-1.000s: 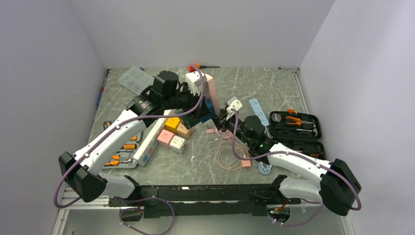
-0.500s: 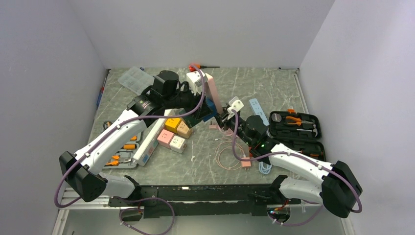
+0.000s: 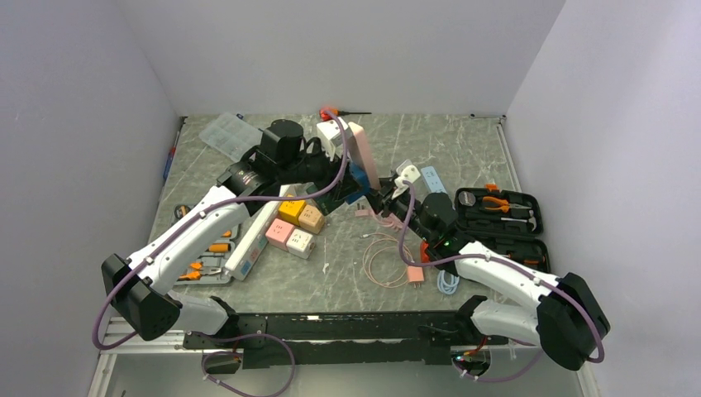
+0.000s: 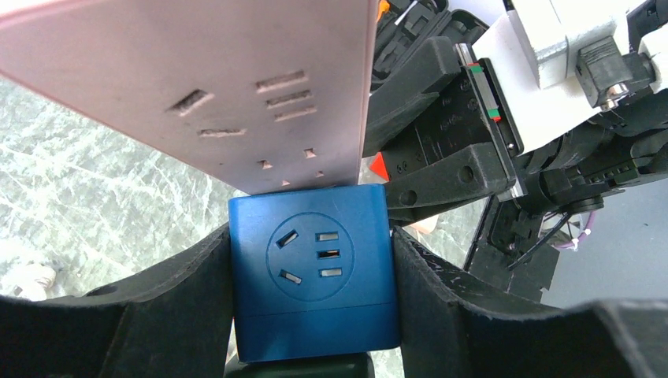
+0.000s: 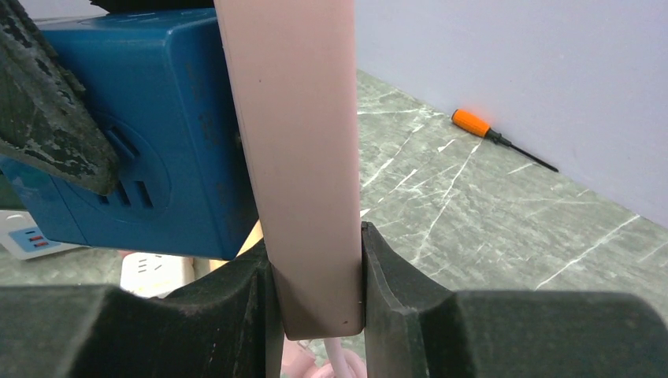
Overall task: Pull the plug off the socket
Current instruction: Remove the plug from the socket.
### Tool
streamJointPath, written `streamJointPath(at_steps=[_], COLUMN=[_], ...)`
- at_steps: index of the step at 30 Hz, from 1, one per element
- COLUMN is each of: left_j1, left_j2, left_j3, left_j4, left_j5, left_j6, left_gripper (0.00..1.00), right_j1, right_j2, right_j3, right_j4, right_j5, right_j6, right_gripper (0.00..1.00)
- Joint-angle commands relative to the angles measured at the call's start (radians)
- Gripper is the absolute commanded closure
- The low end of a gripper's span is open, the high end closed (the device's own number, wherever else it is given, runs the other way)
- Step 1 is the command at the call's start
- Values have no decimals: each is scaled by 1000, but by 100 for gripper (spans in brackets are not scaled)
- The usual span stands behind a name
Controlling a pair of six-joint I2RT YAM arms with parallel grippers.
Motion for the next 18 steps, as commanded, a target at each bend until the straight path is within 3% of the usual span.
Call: streamJointPath(at_steps=[1,9,18], left_j1=[-4,-2,-4], left_j2=[-119,-112,-129], left_j3=[48,117,79], left_j4=[-84,-122,-169], left_j5=[176,171,167], left_j6=[40,60,124], left_gripper=[100,100,100], right_j1=[-142,-141,-142], right_j2=[45,47,55], right_j3=[-28,-74,-98], right_j4=[-118,-112,-62], right_j5=[385,501,649], right_j6=[72,49,-43], right_gripper=[100,100,100])
